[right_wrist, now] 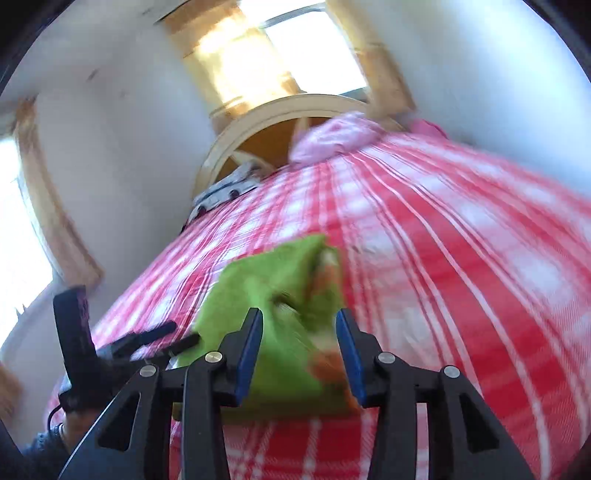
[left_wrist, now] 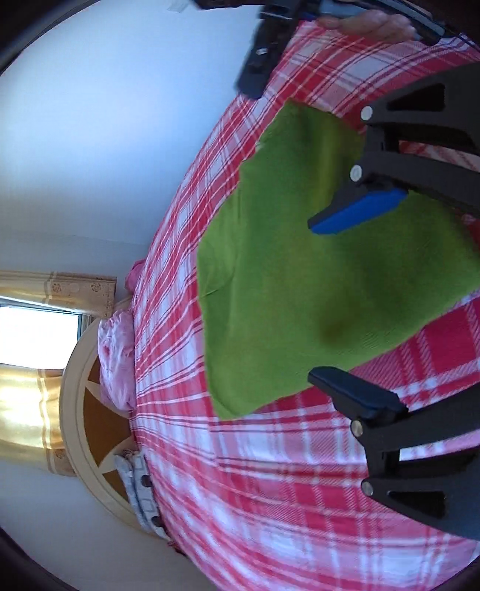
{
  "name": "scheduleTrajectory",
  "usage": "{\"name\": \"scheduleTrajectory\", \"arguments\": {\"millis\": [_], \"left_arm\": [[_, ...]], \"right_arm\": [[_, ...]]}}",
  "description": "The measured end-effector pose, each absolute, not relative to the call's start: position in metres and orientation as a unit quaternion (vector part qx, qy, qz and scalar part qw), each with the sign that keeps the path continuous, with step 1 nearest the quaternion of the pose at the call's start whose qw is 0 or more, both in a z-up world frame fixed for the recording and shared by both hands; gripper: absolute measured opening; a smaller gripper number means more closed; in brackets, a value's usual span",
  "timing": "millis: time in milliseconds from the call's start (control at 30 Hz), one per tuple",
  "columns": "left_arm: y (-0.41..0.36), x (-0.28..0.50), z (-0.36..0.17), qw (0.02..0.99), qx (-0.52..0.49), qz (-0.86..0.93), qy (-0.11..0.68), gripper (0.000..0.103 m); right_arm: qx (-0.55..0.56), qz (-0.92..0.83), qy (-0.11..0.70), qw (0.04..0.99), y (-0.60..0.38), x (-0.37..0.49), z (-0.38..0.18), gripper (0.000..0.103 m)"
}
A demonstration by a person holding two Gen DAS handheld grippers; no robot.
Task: Fold small clothes
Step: 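Open both grippers and release the folded sweater on the bed, then grasp the folded sweater's striped edge with the right gripper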
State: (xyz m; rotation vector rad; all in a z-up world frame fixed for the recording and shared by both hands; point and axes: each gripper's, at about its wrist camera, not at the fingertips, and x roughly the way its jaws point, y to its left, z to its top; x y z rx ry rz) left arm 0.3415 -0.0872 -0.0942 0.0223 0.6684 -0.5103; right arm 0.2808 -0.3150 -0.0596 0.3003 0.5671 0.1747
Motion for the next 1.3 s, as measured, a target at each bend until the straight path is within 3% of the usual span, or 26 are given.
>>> {"name": "scheduleTrajectory", "arguments": {"millis": [133, 167, 200, 267, 400, 567, 733, 1000, 1133, 1300], "left_arm": [[-0.088, 0.345, -0.094, 0.907, -0.009, -0.265, 0.327, 0.078], [-0.087, 0.343, -0.094, 0.905, -0.014, -0.273, 0.324, 0.083], [-0.086, 0.341, -0.095, 0.905, -0.016, -0.277, 0.322, 0.088], [-0.081, 0.337, -0.096, 0.908, -0.025, -0.28, 0.312, 0.092], [-0.073, 0.342, -0.099, 0.908, -0.052, -0.27, 0.316, 0.102], [-0.087, 0.355, -0.114, 0.897, -0.022, -0.235, 0.373, 0.102], [-0.096, 0.353, -0.118, 0.895, 0.006, -0.229, 0.381, 0.102], [-0.092, 0.354, -0.121, 0.89, -0.006, -0.233, 0.393, 0.103], [-0.096, 0.356, -0.125, 0.884, 0.002, -0.234, 0.404, 0.103], [-0.098, 0.356, -0.126, 0.882, 0.004, -0.234, 0.41, 0.103]], "right_arm": [[0.11, 0.062, 0.353, 0.927, -0.299, 0.338, -0.073, 0.041], [0.096, 0.045, 0.37, 0.923, -0.3, 0.347, -0.081, 0.036], [0.085, 0.025, 0.392, 0.916, -0.303, 0.356, -0.092, 0.021], [0.133, 0.021, 0.418, 0.898, -0.325, 0.363, -0.115, 0.02], [0.157, 0.026, 0.395, 0.905, -0.344, 0.338, -0.126, 0.02], [0.132, 0.011, 0.382, 0.915, -0.334, 0.332, -0.113, 0.023], [0.04, 0.054, 0.307, 0.949, -0.279, 0.319, -0.071, 0.026], [0.034, 0.074, 0.404, 0.911, -0.285, 0.354, -0.111, 0.026], [0.079, 0.109, 0.416, 0.899, -0.311, 0.352, -0.119, 0.023], [0.059, 0.111, 0.405, 0.906, -0.308, 0.34, -0.124, 0.023]]}}
